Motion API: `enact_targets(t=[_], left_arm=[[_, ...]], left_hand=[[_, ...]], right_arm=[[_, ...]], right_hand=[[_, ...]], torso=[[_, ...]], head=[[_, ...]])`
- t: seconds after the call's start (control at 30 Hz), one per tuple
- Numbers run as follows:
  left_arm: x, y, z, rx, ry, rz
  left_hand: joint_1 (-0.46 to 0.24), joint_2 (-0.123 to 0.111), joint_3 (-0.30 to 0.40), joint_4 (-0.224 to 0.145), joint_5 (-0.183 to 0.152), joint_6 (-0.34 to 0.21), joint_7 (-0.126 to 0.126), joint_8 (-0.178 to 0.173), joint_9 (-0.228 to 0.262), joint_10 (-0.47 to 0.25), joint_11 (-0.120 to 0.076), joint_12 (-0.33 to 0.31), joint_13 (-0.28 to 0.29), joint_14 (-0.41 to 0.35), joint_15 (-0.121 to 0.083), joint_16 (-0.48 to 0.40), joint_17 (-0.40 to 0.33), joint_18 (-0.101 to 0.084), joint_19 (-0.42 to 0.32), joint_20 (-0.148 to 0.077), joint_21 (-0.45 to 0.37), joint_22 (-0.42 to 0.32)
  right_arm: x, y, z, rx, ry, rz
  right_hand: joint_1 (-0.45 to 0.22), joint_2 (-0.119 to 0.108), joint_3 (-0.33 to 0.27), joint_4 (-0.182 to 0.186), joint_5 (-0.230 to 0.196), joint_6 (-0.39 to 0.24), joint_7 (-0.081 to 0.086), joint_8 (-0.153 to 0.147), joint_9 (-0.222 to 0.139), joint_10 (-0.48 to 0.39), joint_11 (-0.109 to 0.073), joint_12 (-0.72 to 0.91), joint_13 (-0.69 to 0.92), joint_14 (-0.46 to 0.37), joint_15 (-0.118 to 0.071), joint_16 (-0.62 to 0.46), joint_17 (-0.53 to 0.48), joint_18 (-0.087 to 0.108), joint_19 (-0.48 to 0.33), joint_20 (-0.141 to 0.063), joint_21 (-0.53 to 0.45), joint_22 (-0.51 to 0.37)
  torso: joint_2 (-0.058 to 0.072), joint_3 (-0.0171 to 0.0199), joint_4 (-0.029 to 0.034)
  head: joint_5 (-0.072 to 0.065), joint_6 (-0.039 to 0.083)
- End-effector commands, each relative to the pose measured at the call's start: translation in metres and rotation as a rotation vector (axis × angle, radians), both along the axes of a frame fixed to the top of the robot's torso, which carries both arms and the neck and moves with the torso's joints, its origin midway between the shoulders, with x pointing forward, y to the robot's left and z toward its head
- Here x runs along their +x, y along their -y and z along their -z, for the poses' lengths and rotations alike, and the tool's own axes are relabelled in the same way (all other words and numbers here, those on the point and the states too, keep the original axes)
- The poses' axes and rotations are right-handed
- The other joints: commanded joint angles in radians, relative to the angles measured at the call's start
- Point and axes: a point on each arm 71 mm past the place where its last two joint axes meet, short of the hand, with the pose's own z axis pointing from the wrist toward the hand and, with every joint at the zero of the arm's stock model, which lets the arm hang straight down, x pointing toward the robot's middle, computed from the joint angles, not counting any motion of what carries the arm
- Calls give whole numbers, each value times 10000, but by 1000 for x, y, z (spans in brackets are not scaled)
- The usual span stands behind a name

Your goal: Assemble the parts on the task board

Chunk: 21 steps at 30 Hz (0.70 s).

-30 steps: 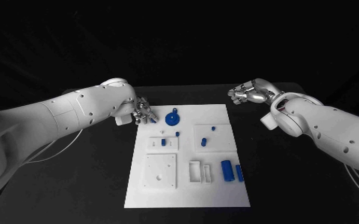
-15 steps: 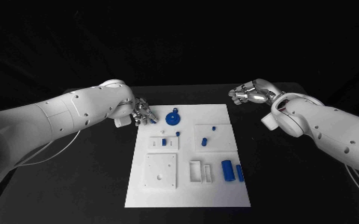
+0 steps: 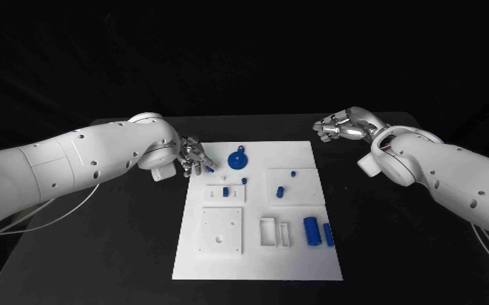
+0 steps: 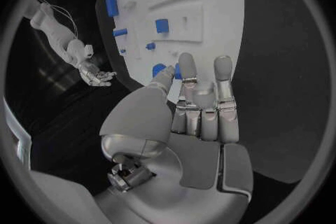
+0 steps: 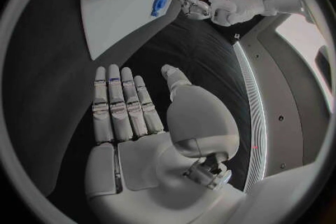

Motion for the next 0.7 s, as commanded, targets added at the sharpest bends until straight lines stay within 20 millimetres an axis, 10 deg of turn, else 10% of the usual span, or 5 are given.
enact_targets(t=[0.03, 0.7], left_arm=[[-6, 2, -1, -37, 44, -227], [-35, 6, 7, 736, 617, -395]], left_hand=[[18, -111, 194, -81, 111, 220, -193, -2, 1790, 303, -70, -21, 18, 80, 2, 47, 57, -188, -3, -49, 50, 191], [-206, -231, 849, -40, 1102, 481, -302, -6, 3731, 400, -144, 203, -6, 349, -50, 209, 535, -141, 86, -79, 222, 187]], right_arm=[[0, -1, 1, 54, -101, -86], [-1, -1, 5, 68, -192, -97]], right_hand=[[-28, 95, -65, 13, 58, -56, -4, -53, -14, -53, -12, -27, -14, -39, -7, -26, -15, 32, -55, 16, 6, -9], [-26, 100, -100, 32, 61, -77, -2, -56, -16, -59, -9, -26, -13, -43, -5, -25, -15, 34, -61, 20, 5, -10]], torso=[[14, -8, -6], [14, 10, -7]], head=[[43, -18], [125, -208]])
